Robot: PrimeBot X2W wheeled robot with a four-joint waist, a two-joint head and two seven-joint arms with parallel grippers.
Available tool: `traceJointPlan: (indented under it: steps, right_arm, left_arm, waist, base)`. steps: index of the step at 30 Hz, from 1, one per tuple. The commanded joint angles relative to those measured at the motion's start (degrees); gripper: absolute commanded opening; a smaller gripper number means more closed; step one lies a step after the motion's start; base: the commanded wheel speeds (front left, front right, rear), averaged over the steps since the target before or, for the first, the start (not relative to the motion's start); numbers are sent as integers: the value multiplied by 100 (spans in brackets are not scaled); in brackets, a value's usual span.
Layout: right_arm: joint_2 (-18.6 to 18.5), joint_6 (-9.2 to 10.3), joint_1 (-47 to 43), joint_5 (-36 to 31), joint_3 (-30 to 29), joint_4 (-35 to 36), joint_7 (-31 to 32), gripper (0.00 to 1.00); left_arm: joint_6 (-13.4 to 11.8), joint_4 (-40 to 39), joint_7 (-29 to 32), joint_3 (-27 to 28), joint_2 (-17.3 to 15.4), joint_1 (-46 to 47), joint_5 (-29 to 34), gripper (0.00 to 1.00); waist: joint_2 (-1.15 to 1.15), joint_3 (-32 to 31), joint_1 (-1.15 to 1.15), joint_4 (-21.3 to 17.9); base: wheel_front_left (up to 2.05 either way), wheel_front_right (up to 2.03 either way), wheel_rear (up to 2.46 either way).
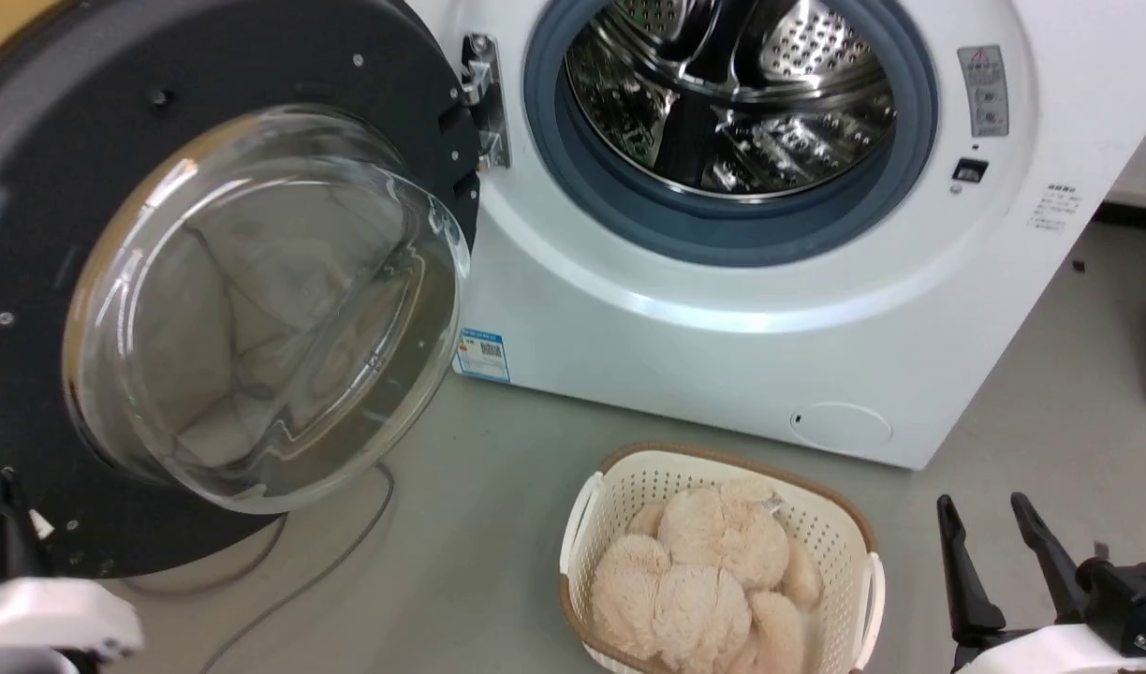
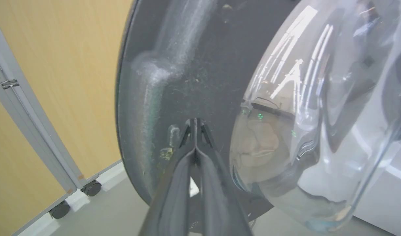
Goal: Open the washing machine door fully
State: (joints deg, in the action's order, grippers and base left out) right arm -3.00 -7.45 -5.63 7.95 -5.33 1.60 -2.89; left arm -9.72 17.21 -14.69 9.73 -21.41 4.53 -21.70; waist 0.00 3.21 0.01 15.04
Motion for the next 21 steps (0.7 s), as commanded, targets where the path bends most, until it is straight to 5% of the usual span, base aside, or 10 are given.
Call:
traceJointPlan:
  steps: [1, 9, 11, 12, 21]
  right_arm:
    - [13, -3, -47, -28, 2, -22, -23, 100]
    - [13, -3, -156, -76, 42, -7, -48, 100]
    - [13, -3, -172, -91, 45, 4, -47, 100]
    - [13, -3, -177, -107, 47, 15, -46, 100]
    - [13, -3, -219, -176, 87, 125, 21, 100]
  left_arm:
    - [-48, -115, -29, -33, 98, -166, 60, 0]
    - [-252, -1325, 42, -489, 725, -1233, 331, 2]
    - [-260, -1578, 147, -728, 848, -1422, 424, 91]
    - [-278, -1686, 214, -840, 901, -1493, 476, 100]
    - [-77, -2044, 589, -1733, 1000, -1378, 898, 100]
  waist:
    - [0, -85, -1, 9]
    - [0, -303, -1, -39]
    - [0, -335, -1, -56]
    - [0, -348, -1, -64]
    - [0, -517, -1, -315]
  base:
    - [0, 0, 0]
    - [0, 0, 0]
    - [0, 0, 0]
    - [0, 0, 0]
    - [0, 0, 0]
